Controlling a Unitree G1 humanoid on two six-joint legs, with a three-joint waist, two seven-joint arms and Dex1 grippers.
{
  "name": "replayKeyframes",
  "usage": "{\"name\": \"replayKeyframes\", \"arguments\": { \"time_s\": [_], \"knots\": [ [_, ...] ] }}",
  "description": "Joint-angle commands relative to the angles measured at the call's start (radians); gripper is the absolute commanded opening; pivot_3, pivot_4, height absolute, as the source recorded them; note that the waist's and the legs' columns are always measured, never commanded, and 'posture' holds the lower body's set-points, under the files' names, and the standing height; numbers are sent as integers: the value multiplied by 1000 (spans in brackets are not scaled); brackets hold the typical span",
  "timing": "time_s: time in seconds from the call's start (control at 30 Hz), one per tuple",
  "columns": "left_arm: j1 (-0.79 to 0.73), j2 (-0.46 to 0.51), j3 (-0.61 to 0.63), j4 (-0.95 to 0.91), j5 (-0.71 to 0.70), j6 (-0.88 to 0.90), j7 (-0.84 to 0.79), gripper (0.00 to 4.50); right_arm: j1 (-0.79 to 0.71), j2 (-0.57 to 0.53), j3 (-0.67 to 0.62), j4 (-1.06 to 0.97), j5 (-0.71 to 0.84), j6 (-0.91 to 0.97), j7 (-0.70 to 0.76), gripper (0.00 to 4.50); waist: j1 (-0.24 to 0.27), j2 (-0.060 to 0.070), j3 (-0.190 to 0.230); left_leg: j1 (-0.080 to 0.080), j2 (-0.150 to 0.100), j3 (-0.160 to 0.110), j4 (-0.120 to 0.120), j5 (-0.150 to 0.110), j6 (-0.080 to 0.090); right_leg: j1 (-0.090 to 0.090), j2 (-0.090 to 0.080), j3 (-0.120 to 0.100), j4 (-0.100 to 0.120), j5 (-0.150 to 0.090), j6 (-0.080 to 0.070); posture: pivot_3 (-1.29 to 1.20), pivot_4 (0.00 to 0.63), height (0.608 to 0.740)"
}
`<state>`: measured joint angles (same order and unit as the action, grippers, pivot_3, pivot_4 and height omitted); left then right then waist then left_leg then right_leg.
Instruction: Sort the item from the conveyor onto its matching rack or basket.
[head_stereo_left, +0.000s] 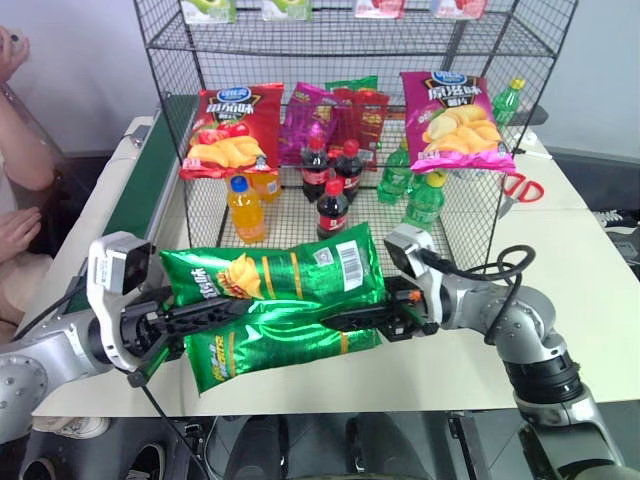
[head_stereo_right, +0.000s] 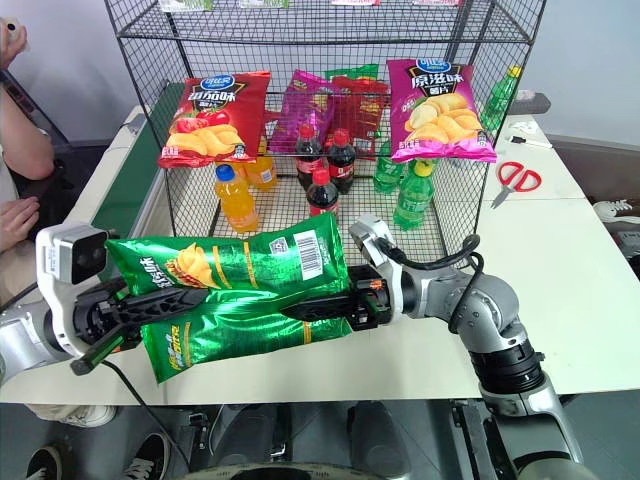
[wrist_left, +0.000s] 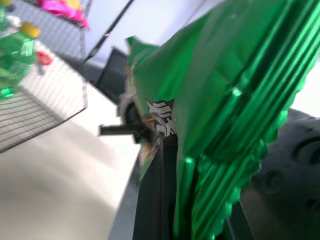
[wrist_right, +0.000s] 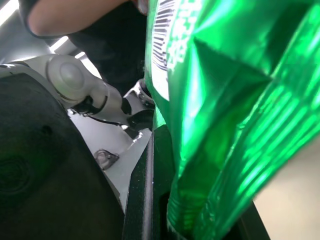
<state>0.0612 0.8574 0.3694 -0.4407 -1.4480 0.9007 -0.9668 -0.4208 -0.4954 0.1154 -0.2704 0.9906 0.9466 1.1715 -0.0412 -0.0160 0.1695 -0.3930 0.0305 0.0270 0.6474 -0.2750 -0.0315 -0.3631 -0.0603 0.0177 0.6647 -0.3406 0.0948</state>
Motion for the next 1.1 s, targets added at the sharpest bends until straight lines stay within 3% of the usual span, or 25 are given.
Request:
{"name": "replayKeyframes", "arguments": {
  "time_s": [0.03,0.13,0.2,0.3,0.4,0.63,0.7,0.83,1.0,1.1],
  "knots": [
    [25,10,71,41,47,-23,-35,785,-16,-5,-33,-28,-56,-94,-15,0,-1,0,0,0,0,0,0,0,0,0,0,0,0,0,0,0,150,739],
    [50,12,107,58,74,-29,-64,2141,-2,-24,-58,-53,-82,-134,-28,0,0,0,0,-1,0,0,0,0,0,-1,0,0,0,0,0,0,150,739],
    [76,10,140,80,98,-40,-84,3332,19,-50,-67,-92,-161,-220,-46,0,1,0,0,-2,0,0,0,0,0,-2,-1,0,0,0,0,0,150,739],
    [90,-30,177,124,201,-138,-105,4482,41,-91,-77,-162,-307,-395,-65,0,4,0,0,-6,0,0,0,0,0,-6,-1,0,-1,0,0,0,150,739],
    [68,-71,198,176,276,-219,-88,4482,-25,-44,-163,-200,-333,-490,-187,0,1,0,0,-10,0,0,1,0,0,-10,-1,0,0,0,0,0,150,739],
    [-18,-128,166,210,418,-359,-78,4482,-146,-88,-139,-37,-954,-1148,-434,0,7,-2,-1,-13,-1,0,1,1,-1,-12,-1,-1,0,0,0,0,150,739],
    [-27,-131,146,211,442,-370,-90,4482,-135,-103,-126,23,-1029,-1269,-461,0,9,-2,-1,-14,-1,0,2,1,-1,-13,-1,-1,0,0,1,0,150,739],
    [-50,-137,121,210,474,-383,-92,4482,-184,-148,-104,132,-1377,-1334,-683,0,2,-1,-1,-14,-1,1,3,1,-1,-13,-1,0,1,0,1,0,150,739],
    [-55,-159,86,197,611,-503,-75,4482,-268,-98,-13,228,-1650,-1201,-838,0,-5,-1,-1,-13,0,1,3,3,-4,-15,1,1,6,0,1,0,150,739],
    [-47,-165,74,195,667,-561,-81,4482,-315,-42,34,308,-1725,-1103,-878,0,-5,-1,-1,-13,1,2,3,5,-8,-17,4,3,8,0,0,0,150,739]
  ]
}}
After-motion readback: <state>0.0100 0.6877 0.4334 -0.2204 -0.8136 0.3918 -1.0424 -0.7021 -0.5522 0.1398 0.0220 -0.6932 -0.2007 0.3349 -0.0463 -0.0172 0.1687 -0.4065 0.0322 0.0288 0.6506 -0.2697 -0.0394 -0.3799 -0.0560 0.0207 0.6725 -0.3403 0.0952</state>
